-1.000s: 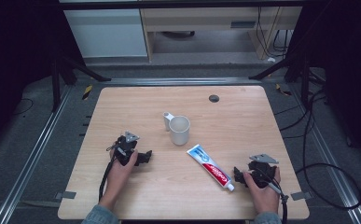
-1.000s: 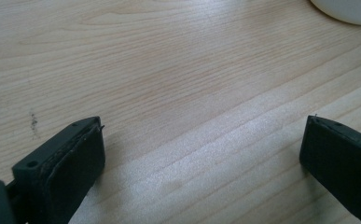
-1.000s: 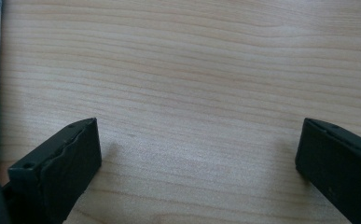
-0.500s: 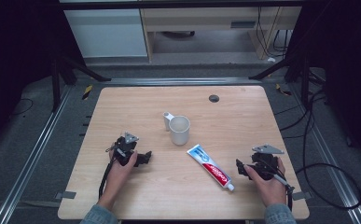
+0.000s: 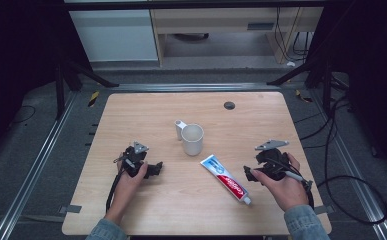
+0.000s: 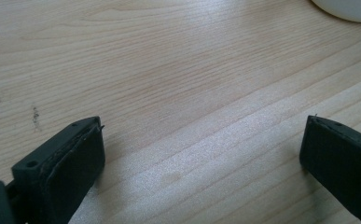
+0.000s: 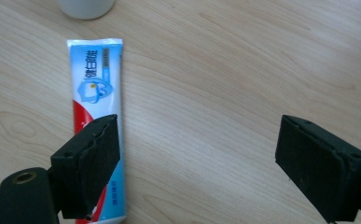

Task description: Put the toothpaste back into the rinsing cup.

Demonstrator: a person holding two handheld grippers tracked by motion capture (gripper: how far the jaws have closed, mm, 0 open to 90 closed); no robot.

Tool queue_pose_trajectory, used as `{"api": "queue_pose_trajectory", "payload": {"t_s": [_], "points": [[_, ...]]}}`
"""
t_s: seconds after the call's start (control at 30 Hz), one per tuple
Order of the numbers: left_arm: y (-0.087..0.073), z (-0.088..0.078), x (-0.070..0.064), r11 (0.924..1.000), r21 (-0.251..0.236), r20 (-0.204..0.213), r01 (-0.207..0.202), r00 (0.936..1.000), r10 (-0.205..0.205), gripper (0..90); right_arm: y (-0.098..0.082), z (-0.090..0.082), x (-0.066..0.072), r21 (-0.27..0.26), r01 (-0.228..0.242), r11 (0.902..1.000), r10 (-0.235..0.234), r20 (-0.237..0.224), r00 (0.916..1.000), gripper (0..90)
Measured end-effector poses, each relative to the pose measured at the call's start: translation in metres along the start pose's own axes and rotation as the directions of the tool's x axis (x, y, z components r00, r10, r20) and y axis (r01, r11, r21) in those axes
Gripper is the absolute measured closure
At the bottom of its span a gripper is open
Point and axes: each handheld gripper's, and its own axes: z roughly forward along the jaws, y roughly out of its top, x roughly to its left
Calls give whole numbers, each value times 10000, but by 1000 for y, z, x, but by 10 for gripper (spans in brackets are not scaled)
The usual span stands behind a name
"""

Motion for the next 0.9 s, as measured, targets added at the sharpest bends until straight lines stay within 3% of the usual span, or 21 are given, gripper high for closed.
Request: {"api": "queue_pose_trajectory", "payload": {"t_s": [0.27,0.53,0.73,0.9], "points": [[-1,-1,-2,9999,-7,-124,135,9998,-135,0,29,2,22,466,933,9945,-918,-341,9952,149],[-1,-1,-3,9998,-19,-164,177,9997,-177,0,44,12,35,971,1196,9881,-1104,-948,9894,177],[0,0,-3,9998,-24,-189,188,9996,-188,0,52,20,40,1144,1519,9818,-1391,-1122,9839,232],[2,2,-2,9997,-16,-222,242,9995,-242,0,55,24,43,1521,1548,9762,-1374,-1189,9834,215]]}}
